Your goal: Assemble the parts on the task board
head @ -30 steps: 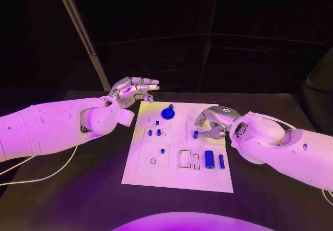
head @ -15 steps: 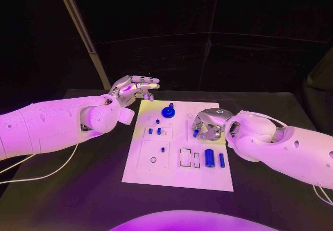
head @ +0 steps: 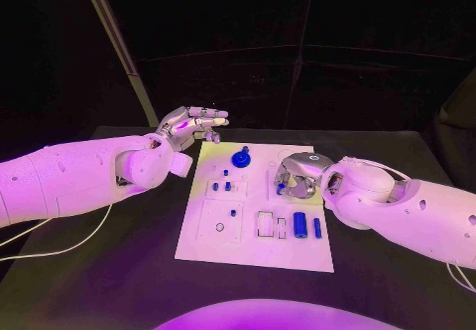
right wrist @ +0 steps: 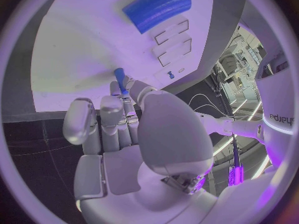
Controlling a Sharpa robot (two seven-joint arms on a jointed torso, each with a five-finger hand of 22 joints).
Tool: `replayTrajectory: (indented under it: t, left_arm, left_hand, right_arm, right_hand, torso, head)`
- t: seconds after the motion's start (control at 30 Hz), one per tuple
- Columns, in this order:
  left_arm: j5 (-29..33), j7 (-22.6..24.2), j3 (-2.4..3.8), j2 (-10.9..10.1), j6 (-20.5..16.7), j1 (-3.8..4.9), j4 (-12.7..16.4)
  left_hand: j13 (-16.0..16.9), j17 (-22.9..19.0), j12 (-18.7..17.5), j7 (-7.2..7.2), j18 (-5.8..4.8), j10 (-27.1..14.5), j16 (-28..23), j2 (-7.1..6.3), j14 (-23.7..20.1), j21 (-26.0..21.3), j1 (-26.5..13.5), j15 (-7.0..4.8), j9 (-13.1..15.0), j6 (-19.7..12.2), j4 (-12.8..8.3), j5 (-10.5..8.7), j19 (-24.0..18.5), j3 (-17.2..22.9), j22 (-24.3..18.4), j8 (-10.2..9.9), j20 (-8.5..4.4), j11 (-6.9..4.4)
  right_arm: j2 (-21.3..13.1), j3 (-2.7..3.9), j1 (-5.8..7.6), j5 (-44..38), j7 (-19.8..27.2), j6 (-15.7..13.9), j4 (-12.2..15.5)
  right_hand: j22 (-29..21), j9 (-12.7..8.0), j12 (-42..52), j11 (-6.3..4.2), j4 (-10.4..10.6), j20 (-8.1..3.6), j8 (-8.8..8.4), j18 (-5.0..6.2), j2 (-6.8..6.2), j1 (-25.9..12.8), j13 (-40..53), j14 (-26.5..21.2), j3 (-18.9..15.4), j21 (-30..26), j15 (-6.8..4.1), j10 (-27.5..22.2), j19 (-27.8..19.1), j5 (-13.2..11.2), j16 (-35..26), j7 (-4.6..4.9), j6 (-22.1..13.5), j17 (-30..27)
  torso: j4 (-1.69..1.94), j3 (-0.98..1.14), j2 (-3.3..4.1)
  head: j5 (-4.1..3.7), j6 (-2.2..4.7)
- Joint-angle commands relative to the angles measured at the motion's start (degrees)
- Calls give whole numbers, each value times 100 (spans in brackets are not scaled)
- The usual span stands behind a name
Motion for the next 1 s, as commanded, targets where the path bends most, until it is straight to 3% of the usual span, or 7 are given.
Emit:
replayTrajectory:
  t: [0.03, 0.2, 0.37, 0.57, 0.77, 1.0]
  left_arm:
    - [17, -1, 4, -1, 79, 9, 3]
    - [17, -10, 4, -13, 46, 8, 1]
    - [17, -19, 4, -21, 25, 7, -1]
    - [17, -20, 4, -19, 21, 7, -1]
    - [17, -18, 4, 14, 28, 7, -18]
    - [17, -18, 4, 95, 32, 9, -67]
  left_hand:
    - [-10, -7, 39, -6, 31, -45, -32, 1, -26, -39, -43, 7, -4, -19, -5, 6, -49, -43, -7, 19, 2, -12]
    - [-11, -19, 47, -1, 31, -56, -36, 0, -29, -48, -48, 9, -5, -25, 0, 6, -50, -53, -15, 19, 4, -9]
    - [-12, -22, 47, -1, 31, -62, -37, 2, -30, -50, -44, 9, -6, -30, -2, 6, -50, -52, -17, 17, 4, -8]
    - [-12, -22, 47, -1, 31, -62, -37, 2, -30, -50, -44, 9, -6, -30, -2, 6, -50, -52, -17, 17, 4, -8]
    - [-12, -22, 47, -1, 31, -62, -37, 2, -30, -50, -44, 9, -6, -30, -2, 6, -50, -52, -17, 17, 4, -8]
    - [-14, -28, 48, 3, 31, -75, -38, 3, -31, -55, -43, 11, -7, -40, -1, 6, -50, -55, -21, 13, 5, -4]
  right_arm:
    - [-27, 4, 10, -148, -39, -373, 61]
    - [-215, 7, 9, -157, -76, -559, 353]
    - [-473, 17, 13, 255, -4, -749, 721]
    - [-567, 107, 16, 752, 253, -935, 1035]
    - [-251, 134, 16, 994, 566, -892, 1074]
    - [441, 115, -30, 853, 777, -613, 732]
  right_hand:
    - [16, 25, -25, -1, -4, -6, 24, -39, 105, 12, 2, 115, 38, 22, -38, 36, 55, -23, 26, 1, 41, 10]
    - [53, 9, -105, 20, -7, 0, -10, -46, 56, -68, -4, 109, 76, 52, -26, 45, 62, -41, 78, 26, 28, 48]
    - [64, -1, -158, 29, -3, 8, -34, -47, 21, -119, -8, 103, 95, 62, -17, 40, 59, -48, 102, 36, 18, 60]
    - [71, -8, -195, 36, -8, 13, -50, -48, 4, -137, -12, 100, 111, 69, -11, 28, 57, -44, 118, 43, 7, 69]
    - [71, -15, -228, 46, -22, 19, -67, -47, -18, -146, -11, 94, 126, 72, -4, 27, 51, -17, 130, 55, -2, 72]
    - [73, -18, -248, 51, -24, 24, -76, -46, -23, -157, -11, 91, 132, 74, 2, 28, 47, 8, 138, 61, -5, 74]
  torso:
    - [4, -1, -6]
    - [7, 1, -8]
    - [11, -19, -21]
    - [17, -22, -26]
    - [20, -27, -21]
    - [35, -20, -12]
  head:
    - [6, -11]
    - [44, -21]
    - [53, 2]
    - [85, -1]
    - [133, -13]
    - [232, -71]
